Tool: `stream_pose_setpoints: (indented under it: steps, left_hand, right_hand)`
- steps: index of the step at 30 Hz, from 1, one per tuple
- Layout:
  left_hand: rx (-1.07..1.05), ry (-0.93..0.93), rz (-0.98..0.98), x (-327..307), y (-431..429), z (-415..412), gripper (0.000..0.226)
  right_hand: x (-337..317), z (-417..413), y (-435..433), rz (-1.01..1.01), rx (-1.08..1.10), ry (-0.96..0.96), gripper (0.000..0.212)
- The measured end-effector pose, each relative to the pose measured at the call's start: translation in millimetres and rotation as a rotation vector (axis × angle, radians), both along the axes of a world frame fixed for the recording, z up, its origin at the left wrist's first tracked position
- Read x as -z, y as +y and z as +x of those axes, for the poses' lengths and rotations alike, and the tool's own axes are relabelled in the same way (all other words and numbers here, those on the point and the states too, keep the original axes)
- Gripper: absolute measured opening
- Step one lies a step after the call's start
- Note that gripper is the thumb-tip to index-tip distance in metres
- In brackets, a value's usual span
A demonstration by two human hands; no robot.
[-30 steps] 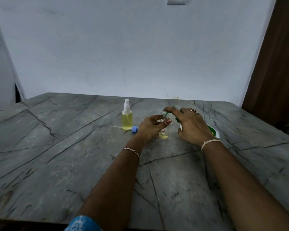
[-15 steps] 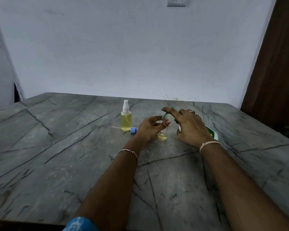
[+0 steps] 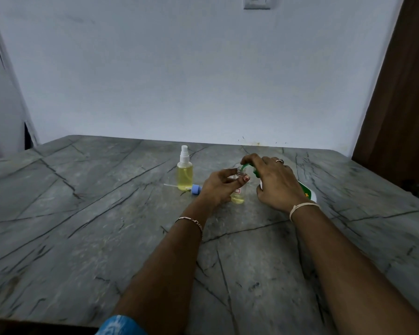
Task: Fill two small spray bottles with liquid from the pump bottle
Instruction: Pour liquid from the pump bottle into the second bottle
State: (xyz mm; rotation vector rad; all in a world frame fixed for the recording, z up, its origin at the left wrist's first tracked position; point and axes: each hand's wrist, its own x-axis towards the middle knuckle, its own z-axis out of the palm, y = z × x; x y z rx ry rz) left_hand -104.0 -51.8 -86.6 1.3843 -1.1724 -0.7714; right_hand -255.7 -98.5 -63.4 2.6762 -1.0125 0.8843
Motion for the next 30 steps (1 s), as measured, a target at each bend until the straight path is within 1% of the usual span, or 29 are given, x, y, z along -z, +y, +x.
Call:
stream_pose_setpoints:
  steps: [5,9,13,15,20,25,30]
  left_hand:
    - [-0.01,-0.004,-0.004,1.1,-1.3,1.7,0.05]
    - [0.004,-0.01,0.005,1.8,-1.5,1.5,0.053]
    - [0.02,0.01,-0.003,1.2,-0.4,1.5,0.051]
    - [0.026,0.019,-0.003,1.2,0.1,1.6,0.05]
    - [0.025,0.045,-0.003,2.4,-0.9,2.7,0.051]
    - [0.029,0.052,-0.006,2.8,-1.5,1.5,0.05]
    - [0.027,0.039,-0.001,2.1,-0.8,1.5,0.054]
  right_hand:
    - [1.9,-4.0,-0.3,-0.012,0.0,0.038,0.075]
    - [0.7,-1.9,-0.3,-0.004,0.002,0.012,0.067]
    - [0.6,3.2,-0.9,-0.01,0.008,0.0,0.063]
    - [0.8,2.6,-1.9,-0.017,0.021,0.013,0.066]
    - [3.2,-1.8,-1.1,-0.047,0.029,0.051,0.085]
    - [1.8,-0.6,-0.5,-0.019,0.023,0.032,0.072]
    - [1.1,4.3,-0.8,-0.023,0.02,0.009,0.066]
